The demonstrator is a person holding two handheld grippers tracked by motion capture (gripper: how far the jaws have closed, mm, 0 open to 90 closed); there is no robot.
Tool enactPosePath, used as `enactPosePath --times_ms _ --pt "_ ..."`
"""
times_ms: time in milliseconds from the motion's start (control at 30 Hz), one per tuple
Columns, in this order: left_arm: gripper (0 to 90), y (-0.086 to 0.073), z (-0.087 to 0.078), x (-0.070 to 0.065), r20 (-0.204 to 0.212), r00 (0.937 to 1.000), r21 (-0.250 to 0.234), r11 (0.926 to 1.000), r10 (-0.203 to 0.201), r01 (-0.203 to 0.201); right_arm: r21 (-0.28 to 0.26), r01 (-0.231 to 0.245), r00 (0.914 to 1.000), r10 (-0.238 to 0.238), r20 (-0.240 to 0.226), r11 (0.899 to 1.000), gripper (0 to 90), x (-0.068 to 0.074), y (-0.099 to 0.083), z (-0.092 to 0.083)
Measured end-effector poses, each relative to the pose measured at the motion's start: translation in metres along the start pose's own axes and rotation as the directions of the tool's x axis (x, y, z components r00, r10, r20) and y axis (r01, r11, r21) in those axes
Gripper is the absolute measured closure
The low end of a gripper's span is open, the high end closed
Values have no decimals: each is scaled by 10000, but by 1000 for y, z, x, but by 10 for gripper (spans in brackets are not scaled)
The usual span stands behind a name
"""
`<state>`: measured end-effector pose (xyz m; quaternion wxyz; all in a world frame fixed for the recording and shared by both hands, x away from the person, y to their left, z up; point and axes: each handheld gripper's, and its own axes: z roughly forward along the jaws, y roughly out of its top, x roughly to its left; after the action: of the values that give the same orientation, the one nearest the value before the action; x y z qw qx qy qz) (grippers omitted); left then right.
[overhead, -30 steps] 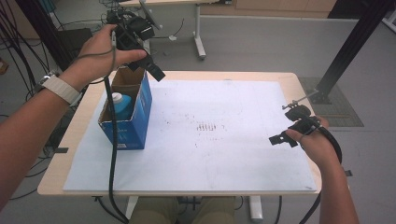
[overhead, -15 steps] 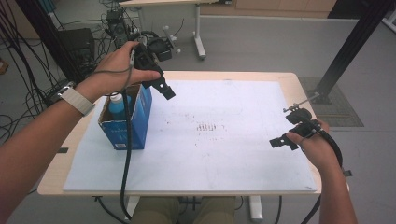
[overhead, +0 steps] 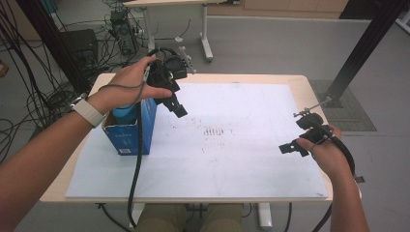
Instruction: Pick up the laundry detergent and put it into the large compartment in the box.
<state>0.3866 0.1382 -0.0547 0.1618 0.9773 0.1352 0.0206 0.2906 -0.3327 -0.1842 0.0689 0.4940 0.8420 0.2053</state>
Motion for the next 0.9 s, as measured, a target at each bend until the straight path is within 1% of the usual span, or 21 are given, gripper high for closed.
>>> enactPosePath --times_ms 300,567,700,767,900 --pt "79 0 12 -4 285 9984 34 9988 488 -489 -12 44 10000 -44 -24 10000 90 1 2 2" --pt "77 2 23 -10 571 9938 111 9953 953 -961 -47 70 10000 -70 -43 10000 89 1 4 3" --pt "77 4 29 -14 618 9921 231 9936 1090 -1106 -35 82 10000 -82 -43 10000 89 2 3 5" --pt "77 4 31 -15 651 9920 220 9937 1085 -1101 -27 64 10000 -65 -49 10000 89 2 3 5" --pt "77 7 34 -16 642 9908 392 9918 1188 -1214 -34 61 10000 -61 -55 10000 89 1 1 4"
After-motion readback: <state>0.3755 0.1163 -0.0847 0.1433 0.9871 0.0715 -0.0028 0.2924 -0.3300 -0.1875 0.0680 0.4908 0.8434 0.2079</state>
